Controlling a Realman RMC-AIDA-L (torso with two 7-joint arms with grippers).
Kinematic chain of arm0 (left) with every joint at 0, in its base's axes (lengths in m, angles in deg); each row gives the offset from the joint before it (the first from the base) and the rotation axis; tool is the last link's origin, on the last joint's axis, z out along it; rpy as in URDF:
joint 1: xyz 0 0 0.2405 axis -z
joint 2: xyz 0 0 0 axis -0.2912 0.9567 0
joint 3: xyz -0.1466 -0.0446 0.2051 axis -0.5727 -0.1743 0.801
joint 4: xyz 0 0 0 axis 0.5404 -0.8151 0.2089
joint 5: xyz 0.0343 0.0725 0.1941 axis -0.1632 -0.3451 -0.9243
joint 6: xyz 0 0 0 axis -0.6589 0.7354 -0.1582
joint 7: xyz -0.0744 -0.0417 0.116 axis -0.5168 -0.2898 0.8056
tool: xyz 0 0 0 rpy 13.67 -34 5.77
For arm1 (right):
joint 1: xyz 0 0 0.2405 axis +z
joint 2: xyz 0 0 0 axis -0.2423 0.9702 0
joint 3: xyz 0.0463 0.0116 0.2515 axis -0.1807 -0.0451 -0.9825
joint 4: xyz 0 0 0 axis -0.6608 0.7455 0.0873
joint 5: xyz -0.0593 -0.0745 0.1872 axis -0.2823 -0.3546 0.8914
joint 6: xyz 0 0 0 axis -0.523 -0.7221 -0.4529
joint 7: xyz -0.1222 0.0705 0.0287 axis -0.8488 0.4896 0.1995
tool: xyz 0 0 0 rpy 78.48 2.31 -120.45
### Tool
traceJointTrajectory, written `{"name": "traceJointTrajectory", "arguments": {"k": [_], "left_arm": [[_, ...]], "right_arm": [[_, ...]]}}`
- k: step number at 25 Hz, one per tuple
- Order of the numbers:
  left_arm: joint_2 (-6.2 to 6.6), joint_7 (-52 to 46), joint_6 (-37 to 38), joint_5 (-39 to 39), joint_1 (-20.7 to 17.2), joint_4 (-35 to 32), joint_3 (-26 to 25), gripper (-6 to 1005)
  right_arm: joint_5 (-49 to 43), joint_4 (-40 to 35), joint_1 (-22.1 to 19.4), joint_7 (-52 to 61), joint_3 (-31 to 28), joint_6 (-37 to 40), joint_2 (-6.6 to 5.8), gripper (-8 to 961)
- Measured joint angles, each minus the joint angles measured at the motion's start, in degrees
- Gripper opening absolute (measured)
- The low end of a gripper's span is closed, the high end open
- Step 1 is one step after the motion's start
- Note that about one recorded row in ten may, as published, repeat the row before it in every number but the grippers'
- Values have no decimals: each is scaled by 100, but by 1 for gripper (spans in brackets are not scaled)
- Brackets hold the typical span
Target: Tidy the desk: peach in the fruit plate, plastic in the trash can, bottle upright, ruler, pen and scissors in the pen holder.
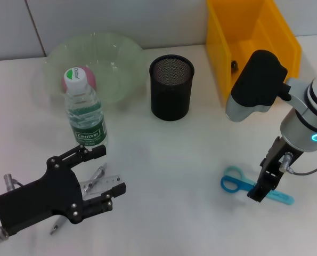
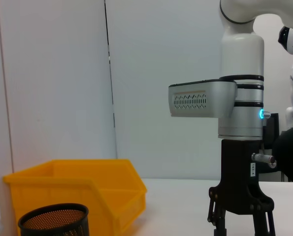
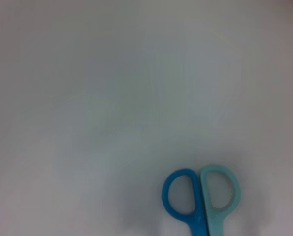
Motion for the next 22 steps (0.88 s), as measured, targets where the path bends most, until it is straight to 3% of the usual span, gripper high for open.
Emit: {"name": "traceJointTrajectory", "arguments": {"k": [22], "left_arm": [[0,-2,0,-2,24,0,13,800]], "right_arm": [[-56,478,184,-171,131,-175,-5,761]]}}
